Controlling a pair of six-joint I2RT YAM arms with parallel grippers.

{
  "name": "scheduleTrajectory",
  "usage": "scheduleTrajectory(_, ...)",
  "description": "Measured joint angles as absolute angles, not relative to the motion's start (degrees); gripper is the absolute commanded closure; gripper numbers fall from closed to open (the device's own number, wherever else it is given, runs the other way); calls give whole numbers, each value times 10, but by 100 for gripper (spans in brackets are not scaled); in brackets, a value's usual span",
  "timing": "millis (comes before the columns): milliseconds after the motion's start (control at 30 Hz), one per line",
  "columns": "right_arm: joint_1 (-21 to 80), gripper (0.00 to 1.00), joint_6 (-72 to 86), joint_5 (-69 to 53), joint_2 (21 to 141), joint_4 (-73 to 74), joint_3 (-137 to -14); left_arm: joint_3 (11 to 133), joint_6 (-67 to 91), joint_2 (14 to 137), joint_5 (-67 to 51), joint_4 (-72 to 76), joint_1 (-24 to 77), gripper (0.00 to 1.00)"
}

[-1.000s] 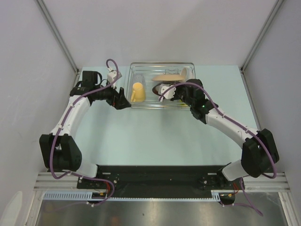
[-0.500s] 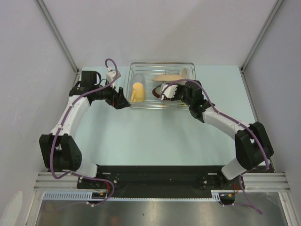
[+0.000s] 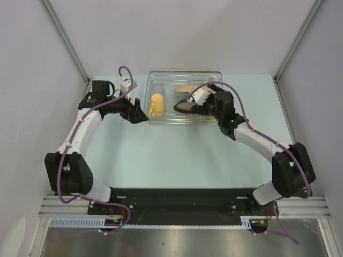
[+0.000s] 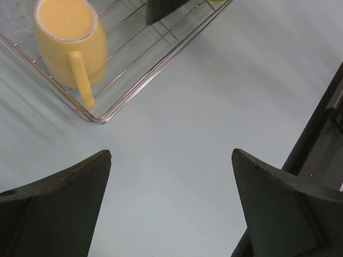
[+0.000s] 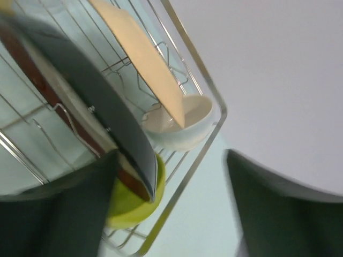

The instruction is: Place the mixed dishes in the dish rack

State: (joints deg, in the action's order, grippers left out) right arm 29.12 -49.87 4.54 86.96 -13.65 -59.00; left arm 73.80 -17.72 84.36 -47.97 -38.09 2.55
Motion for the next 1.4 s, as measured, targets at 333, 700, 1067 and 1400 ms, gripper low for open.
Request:
scheduleTrajectory(333, 300, 0, -314, 129, 751, -36, -592, 734, -145, 807, -410, -372, 32, 0)
scheduleTrajectory(700, 269, 0, 2, 127, 705, 198, -660, 744, -118, 772, -335, -383, 50, 0)
scheduleTrajectory(1067, 269, 0, 131, 136, 674, 326, -664, 721, -103, 707, -299, -398, 57, 0)
scheduleTrajectory(1400, 272, 0, 135, 135, 643, 326, -664, 712, -99, 704, -288, -401, 58, 0)
